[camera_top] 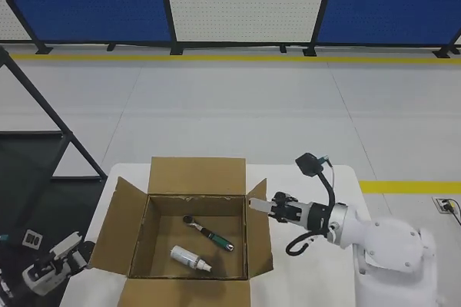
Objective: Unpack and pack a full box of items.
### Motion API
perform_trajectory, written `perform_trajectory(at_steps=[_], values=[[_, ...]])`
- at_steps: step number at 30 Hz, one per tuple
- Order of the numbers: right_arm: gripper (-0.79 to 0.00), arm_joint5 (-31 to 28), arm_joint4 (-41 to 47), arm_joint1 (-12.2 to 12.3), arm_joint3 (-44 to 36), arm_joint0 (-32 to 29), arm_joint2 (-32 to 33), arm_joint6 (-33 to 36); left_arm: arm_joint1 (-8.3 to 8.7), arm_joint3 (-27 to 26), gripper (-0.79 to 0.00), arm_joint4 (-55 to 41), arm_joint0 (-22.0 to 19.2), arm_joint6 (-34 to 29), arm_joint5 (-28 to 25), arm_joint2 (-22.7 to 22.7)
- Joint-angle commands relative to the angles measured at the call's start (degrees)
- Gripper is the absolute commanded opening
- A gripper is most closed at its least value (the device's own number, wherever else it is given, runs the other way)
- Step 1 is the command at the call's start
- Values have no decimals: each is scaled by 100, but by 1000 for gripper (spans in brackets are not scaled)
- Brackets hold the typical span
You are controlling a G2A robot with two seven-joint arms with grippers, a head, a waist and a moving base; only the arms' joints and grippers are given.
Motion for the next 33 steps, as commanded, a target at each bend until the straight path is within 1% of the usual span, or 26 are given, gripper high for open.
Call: perform_trajectory(at_steps=[1, 6, 11, 21, 25, 33], values=[[0, 35, -40, 25, 158, 51, -134, -4, 1, -86, 0, -22, 16, -7, -22, 62], [0, -40, 395, 70, 405, 181, -353, 87, 4, -279, 0, -55, 71, -19, -18, 212], [0, -123, 721, 106, 653, 299, -622, 26, 9, -423, 0, 86, 94, 22, 11, 462], [0, -143, 970, 143, 1373, 576, -1184, -566, 32, -477, 0, 397, -56, 163, 255, 979], [0, -141, 1106, 157, 1749, 660, -1314, -804, 32, -466, 0, 849, -133, 441, 160, 1285], [0, -256, 1496, 184, 2513, 706, -1516, -1149, 43, -332, 0, 1077, -333, 510, 322, 1711]])
